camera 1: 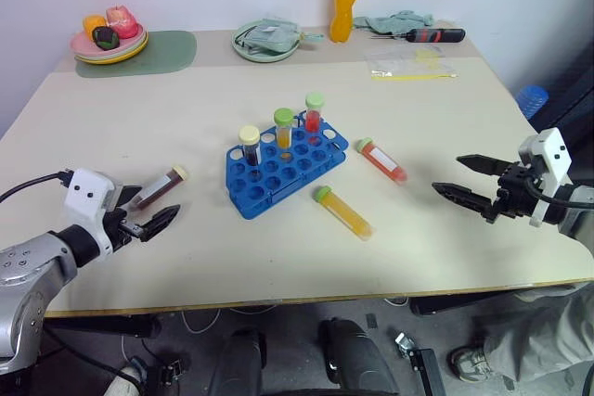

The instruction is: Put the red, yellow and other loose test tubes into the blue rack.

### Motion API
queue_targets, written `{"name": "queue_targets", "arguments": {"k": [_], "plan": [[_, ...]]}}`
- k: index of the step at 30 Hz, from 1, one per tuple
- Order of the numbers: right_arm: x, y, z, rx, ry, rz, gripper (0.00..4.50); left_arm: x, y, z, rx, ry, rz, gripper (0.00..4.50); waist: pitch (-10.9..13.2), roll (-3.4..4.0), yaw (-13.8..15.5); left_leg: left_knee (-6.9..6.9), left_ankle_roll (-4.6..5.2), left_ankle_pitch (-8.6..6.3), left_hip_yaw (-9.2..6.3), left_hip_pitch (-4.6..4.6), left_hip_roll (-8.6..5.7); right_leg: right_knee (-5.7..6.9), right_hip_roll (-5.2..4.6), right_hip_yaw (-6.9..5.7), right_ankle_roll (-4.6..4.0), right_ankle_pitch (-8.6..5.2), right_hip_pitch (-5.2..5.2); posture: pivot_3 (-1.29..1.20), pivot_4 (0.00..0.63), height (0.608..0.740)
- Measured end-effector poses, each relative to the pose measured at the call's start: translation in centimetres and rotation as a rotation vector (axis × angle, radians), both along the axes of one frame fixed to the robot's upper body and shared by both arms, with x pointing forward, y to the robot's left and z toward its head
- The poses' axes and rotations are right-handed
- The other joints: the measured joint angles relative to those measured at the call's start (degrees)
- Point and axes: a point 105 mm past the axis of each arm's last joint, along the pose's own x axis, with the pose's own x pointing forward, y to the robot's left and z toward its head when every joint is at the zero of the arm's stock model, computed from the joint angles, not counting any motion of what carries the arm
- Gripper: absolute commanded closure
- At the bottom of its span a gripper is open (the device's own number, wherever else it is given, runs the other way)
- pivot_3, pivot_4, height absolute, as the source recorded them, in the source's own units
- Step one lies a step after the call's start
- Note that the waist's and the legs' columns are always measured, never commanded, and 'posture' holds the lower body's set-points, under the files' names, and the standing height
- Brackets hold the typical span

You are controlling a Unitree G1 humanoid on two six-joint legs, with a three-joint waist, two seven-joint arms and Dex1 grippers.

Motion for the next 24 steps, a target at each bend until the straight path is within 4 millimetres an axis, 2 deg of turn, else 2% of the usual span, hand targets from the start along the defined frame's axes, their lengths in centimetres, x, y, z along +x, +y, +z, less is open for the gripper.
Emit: {"name": "queue_targets", "arguments": {"k": [7, 11, 18, 24], "plan": [[1.3, 0.0, 1.0, -0.014, -0.029, -0.037, 0.10, -0.1, 0.2, 0.0, 0.003, -0.007, 0.020, 0.02, 0.0, 0.01, -0.1, 0.00, 0.00, 0.00, 0.01, 0.01, 0.01, 0.00, 0.01, 0.01, 0.00, 0.00, 0.00, 0.00, 0.150, 0.740], [2.2, 0.6, 0.9, -0.060, -0.002, -0.072, 0.10, -0.1, -0.5, 0.1, -0.005, -0.018, -0.012, 0.02, 0.0, 0.01, 0.0, 0.00, 0.00, 0.00, 0.02, 0.00, 0.00, 0.00, 0.00, 0.01, 0.00, 0.00, 0.00, 0.00, 0.150, 0.740], [1.9, 3.2, 0.4, -0.133, 0.080, -0.038, 0.10, -0.4, -4.8, -0.4, -0.052, -0.004, -0.198, 0.02, 0.0, 0.01, 0.1, 0.02, 0.00, 0.00, 0.01, -0.02, 0.00, -0.01, 0.00, 0.01, 0.00, 0.01, 0.00, 0.00, 0.150, 0.740], [4.6, 5.5, 2.5, -0.207, 0.143, -0.133, 0.10, -2.1, -10.8, -1.3, -0.051, 0.041, -0.504, 0.02, 0.0, 0.04, -0.3, 0.00, 0.00, 0.00, 0.04, 0.00, 0.02, 0.02, 0.04, 0.06, -0.02, 0.00, -0.06, 0.00, 0.150, 0.740]]}}
